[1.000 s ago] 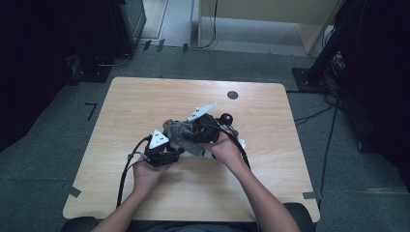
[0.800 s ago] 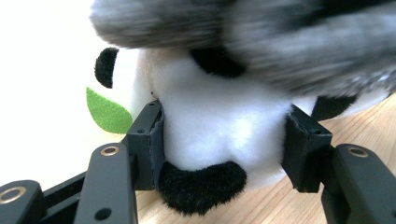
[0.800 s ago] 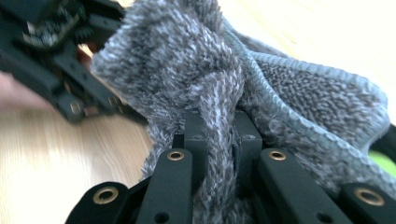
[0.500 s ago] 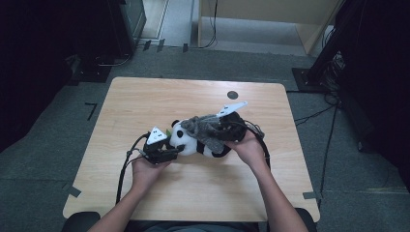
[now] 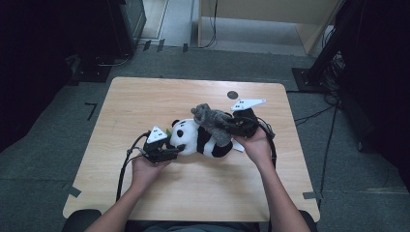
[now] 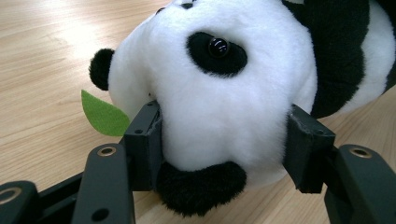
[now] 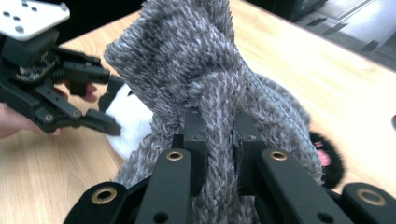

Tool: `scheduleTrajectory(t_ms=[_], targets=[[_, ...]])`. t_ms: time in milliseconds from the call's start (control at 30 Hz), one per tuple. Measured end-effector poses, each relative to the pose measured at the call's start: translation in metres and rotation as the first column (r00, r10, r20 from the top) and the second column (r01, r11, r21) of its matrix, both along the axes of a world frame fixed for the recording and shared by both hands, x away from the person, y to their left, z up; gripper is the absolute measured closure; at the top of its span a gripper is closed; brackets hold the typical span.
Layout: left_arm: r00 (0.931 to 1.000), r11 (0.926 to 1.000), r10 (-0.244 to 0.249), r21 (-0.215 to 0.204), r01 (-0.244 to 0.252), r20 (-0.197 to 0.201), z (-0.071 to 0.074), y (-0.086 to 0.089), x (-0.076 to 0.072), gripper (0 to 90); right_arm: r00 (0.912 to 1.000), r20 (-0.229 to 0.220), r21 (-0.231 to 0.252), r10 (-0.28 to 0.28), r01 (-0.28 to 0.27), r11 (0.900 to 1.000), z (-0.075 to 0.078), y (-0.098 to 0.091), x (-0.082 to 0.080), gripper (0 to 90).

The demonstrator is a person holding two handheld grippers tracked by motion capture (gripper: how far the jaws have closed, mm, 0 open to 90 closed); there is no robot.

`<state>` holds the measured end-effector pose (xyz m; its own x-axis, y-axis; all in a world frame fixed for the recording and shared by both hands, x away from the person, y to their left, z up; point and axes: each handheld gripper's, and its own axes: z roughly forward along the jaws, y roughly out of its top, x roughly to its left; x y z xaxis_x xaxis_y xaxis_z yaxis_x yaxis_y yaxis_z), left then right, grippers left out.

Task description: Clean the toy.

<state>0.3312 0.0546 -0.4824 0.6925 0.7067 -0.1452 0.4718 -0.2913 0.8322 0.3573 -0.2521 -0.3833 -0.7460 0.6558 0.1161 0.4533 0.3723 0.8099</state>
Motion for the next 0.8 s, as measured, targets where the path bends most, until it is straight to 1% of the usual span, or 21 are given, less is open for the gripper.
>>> scheduleTrajectory(t_ms=[67, 133, 233, 267, 300, 333, 367, 400, 433, 500, 667, 733, 800], targets=[[1.0000, 0.9999, -0.007, -0.009, 0.006, -0.007, 0.000, 0.000, 0.000, 37.9, 0.9998, 0.014, 0.006, -0.012, 0.012, 0.9999, 0.004, -0.003, -0.001, 80.0], [0.9999, 0.9999, -0.015, -0.007, 0.015, -0.004, 0.000, 0.000, 0.000, 36.2, 0.9995, 0.016, 0.009, -0.027, 0.026, 0.9996, 0.004, -0.008, 0.001, 79.0], [0.9998, 0.9998, -0.015, -0.009, 0.015, -0.010, 0.000, 0.000, 0.000, 35.1, 0.9983, 0.004, 0.010, -0.059, 0.059, 0.9982, -0.001, -0.015, 0.004, 78.9], [0.9998, 0.9998, -0.016, -0.007, 0.016, -0.012, 0.000, 0.000, 0.000, 35.0, 0.9978, -0.011, 0.008, -0.065, 0.065, 0.9978, -0.003, -0.016, 0.006, 78.9], [0.9998, 0.9998, -0.015, -0.011, 0.015, -0.015, 0.000, 0.000, 0.000, 34.9, 0.9971, -0.016, 0.000, -0.075, 0.075, 0.9972, -0.006, -0.017, 0.007, 79.0], [0.9997, 0.9998, -0.014, -0.015, 0.014, -0.019, 0.000, 0.000, 0.000, 34.8, 0.9964, -0.010, -0.013, -0.084, 0.084, 0.9964, -0.009, -0.018, 0.009, 79.0], [0.9997, 0.9998, -0.015, -0.017, 0.015, -0.021, 0.000, 0.001, 0.001, 34.7, 0.9956, -0.024, -0.028, -0.090, 0.090, 0.9956, -0.012, -0.018, 0.010, 79.0], [0.9996, 0.9997, -0.016, -0.017, 0.016, -0.024, 0.000, 0.001, 0.001, 34.6, 0.9953, -0.044, -0.030, -0.086, 0.085, 0.9960, -0.017, -0.017, 0.012, 78.7], [0.9996, 0.9997, -0.015, -0.017, 0.015, -0.025, 0.000, 0.001, 0.001, 34.5, 0.9957, -0.060, -0.027, -0.070, 0.069, 0.9973, -0.022, -0.016, 0.014, 77.8], [0.9995, 0.9998, -0.016, -0.016, 0.015, -0.027, 0.000, 0.001, 0.001, 34.4, 0.9954, -0.080, -0.029, -0.053, 0.051, 0.9982, -0.030, -0.013, 0.016, 76.2], [0.9993, 0.9998, -0.015, -0.014, 0.014, -0.033, 0.000, 0.001, 0.001, 34.7, 0.9928, -0.110, 0.018, -0.046, 0.049, 0.9987, -0.036, -0.014, 0.019, 70.0], [0.9993, 0.9998, -0.014, -0.012, 0.013, -0.035, 0.000, 0.000, 0.001, 35.3, 0.9918, -0.122, 0.035, -0.039, 0.044, 0.9985, -0.039, -0.016, 0.020, 69.8], [0.9992, 0.9999, -0.012, -0.007, 0.011, -0.038, 0.000, 0.000, 0.001, 36.1, 0.9927, -0.115, 0.047, -0.034, 0.040, 0.9981, -0.042, -0.019, 0.018, 71.8]])
